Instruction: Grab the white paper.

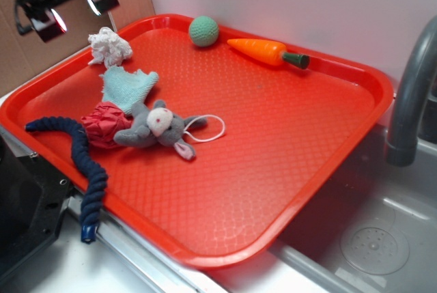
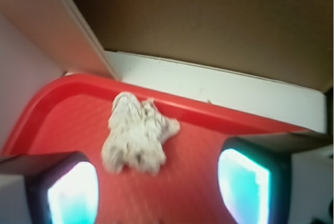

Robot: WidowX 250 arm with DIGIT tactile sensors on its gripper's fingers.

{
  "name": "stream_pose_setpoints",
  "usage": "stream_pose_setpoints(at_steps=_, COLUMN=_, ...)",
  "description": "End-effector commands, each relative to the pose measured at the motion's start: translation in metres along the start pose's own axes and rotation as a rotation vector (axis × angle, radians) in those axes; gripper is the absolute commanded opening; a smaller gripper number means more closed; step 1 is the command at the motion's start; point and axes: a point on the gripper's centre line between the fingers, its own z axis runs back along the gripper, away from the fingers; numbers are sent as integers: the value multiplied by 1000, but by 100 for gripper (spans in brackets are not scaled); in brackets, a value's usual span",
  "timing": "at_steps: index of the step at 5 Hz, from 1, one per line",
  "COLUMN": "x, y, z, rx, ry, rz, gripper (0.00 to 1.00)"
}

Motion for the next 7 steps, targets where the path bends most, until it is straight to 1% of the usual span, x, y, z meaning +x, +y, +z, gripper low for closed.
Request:
stream_pose_setpoints(at_steps=1, x=23, y=-14, z=-35, rx=6, ry=-82, rz=17, gripper=100)
stream_pose_setpoints(at_steps=2, x=19, y=-19, z=-51, rx=6, ry=-60, rz=-15, gripper=100)
stream_pose_setpoints(at_steps=3, x=15, y=-23, z=-62, rx=-28, ry=-10, rz=-31, gripper=66)
stream_pose_setpoints(at_steps=4, x=16, y=-24, z=-66, rx=-25, ry=-18, rz=-19, gripper=0)
stream_pose_setpoints(at_steps=5, x=13, y=-22, z=-58, rx=-20, ry=-36, rz=-1, gripper=0)
stream_pose_setpoints(at_steps=6, x=12, y=-24, z=-42, rx=-43, ry=15, rz=-66, gripper=0)
stream_pose_setpoints(at_steps=7, x=7, y=-30, z=6, rx=-85, ry=113, rz=-229, gripper=0)
